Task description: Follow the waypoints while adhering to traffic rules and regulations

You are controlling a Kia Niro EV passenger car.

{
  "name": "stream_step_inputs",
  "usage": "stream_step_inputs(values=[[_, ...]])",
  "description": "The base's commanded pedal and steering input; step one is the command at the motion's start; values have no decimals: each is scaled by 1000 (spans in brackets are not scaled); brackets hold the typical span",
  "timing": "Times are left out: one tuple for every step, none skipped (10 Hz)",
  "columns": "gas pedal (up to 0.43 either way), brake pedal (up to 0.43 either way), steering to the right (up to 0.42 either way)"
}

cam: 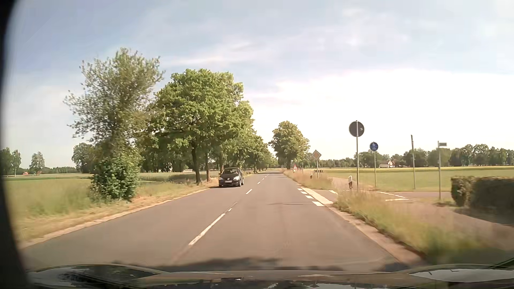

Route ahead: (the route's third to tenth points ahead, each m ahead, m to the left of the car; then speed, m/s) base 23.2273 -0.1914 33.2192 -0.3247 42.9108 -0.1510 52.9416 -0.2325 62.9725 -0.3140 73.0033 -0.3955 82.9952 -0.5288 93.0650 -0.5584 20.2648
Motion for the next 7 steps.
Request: stream_step_inputs(values=[[228,0,-4],[228,0,-4],[228,0,-4],[228,0,-4],[228,0,-4],[228,0,-5],[228,0,-5]])
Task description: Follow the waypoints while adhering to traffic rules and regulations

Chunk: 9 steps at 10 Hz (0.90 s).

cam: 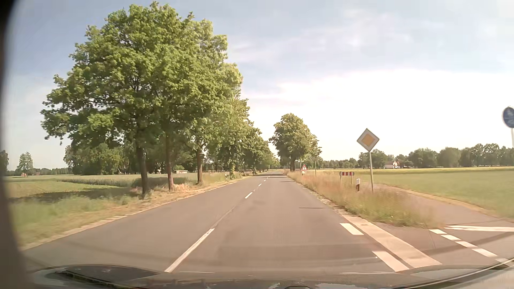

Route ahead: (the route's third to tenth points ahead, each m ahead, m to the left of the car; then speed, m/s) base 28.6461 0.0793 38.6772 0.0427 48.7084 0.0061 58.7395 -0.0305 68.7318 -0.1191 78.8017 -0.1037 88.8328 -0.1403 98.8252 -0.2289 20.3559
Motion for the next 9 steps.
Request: stream_step_inputs(values=[[228,0,-5],[228,0,-2],[228,0,-1],[228,0,-1],[228,0,0],[228,0,1],[228,0,2],[228,0,2],[228,0,1]])
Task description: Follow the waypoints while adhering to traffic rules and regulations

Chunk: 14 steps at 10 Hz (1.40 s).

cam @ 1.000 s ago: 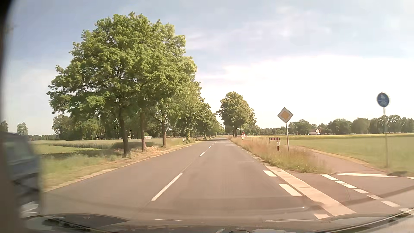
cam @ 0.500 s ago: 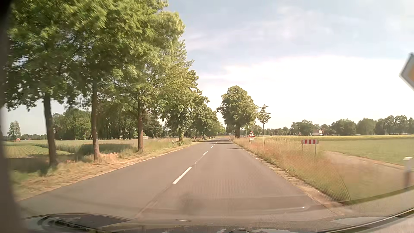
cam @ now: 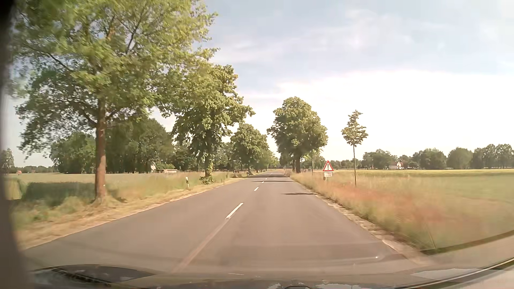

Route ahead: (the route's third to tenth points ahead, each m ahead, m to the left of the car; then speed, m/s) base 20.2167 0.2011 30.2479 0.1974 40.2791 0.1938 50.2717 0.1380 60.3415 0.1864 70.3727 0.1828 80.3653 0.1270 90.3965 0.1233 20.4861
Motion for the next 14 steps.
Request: stream_step_inputs(values=[[228,0,1],[228,0,0],[228,0,0],[228,0,-2],[228,0,-2],[228,0,-2],[228,0,-2],[228,0,-2],[228,0,-2],[228,0,-2],[228,0,-1],[228,0,-1],[228,0,-1],[228,0,-1]])
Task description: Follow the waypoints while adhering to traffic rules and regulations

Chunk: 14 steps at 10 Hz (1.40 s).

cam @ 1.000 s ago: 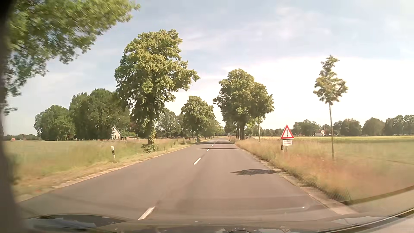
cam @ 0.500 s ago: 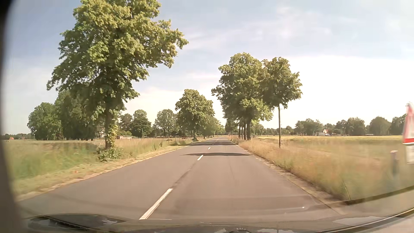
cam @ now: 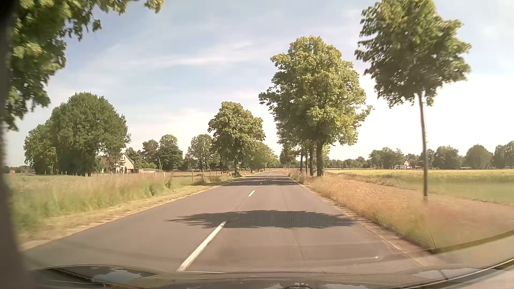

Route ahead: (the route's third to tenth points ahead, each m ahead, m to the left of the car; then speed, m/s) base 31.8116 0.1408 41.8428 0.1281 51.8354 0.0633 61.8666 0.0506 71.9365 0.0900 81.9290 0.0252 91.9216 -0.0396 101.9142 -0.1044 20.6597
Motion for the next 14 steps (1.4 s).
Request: stream_step_inputs(values=[[228,0,-1],[220,0,-1],[220,0,-1],[220,0,-1],[220,0,-1],[220,0,-1],[220,0,-1],[220,0,-2],[220,0,-1],[220,0,-2],[220,0,-2],[220,0,-2],[220,0,-2],[220,0,-2]])
